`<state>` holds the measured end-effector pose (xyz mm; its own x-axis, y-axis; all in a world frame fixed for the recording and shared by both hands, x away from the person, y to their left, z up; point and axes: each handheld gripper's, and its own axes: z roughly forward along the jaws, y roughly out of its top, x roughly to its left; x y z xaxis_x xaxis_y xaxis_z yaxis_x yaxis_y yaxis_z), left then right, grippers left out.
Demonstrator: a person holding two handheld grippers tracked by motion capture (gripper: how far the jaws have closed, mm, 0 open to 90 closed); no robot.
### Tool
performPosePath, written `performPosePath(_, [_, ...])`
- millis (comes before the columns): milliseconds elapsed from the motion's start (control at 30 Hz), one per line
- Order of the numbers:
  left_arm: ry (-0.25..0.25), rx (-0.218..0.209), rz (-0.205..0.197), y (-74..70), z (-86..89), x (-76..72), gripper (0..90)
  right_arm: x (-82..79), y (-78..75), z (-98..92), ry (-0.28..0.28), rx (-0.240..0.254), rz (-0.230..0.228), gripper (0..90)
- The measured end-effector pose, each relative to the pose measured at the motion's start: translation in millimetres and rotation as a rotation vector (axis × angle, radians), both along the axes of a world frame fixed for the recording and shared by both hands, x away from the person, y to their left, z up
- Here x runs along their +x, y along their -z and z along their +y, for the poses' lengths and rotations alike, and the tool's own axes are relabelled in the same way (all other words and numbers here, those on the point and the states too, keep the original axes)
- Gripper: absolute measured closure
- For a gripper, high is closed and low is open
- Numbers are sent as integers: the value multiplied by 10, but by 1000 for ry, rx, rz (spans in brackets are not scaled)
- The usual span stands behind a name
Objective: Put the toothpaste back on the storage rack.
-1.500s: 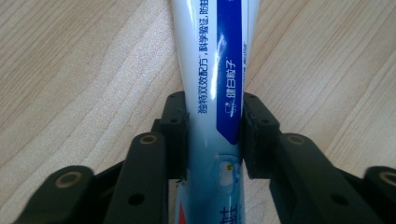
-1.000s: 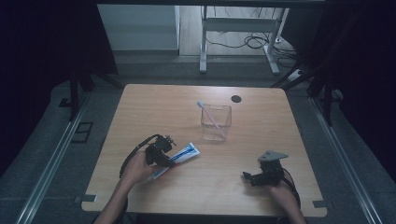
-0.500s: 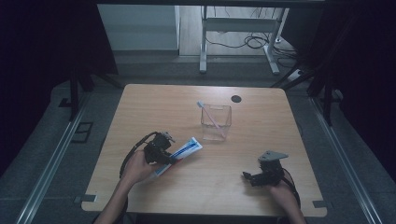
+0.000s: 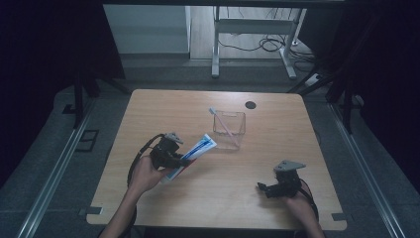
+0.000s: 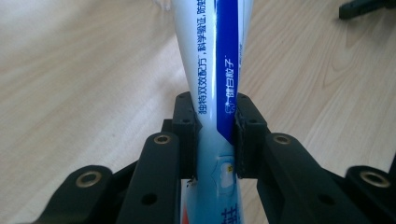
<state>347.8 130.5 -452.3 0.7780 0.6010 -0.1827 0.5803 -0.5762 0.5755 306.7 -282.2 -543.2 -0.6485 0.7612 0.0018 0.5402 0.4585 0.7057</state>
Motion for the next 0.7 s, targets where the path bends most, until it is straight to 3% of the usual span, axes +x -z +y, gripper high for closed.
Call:
performPosePath(233, [-14,-15,-50,-116,-32,7,748,1,0,-1,-1,-1,0,23])
performPosePath(700, [-23,-26,-104,-321,-182,108,747,1,0,-1,-2,-2,-1,23])
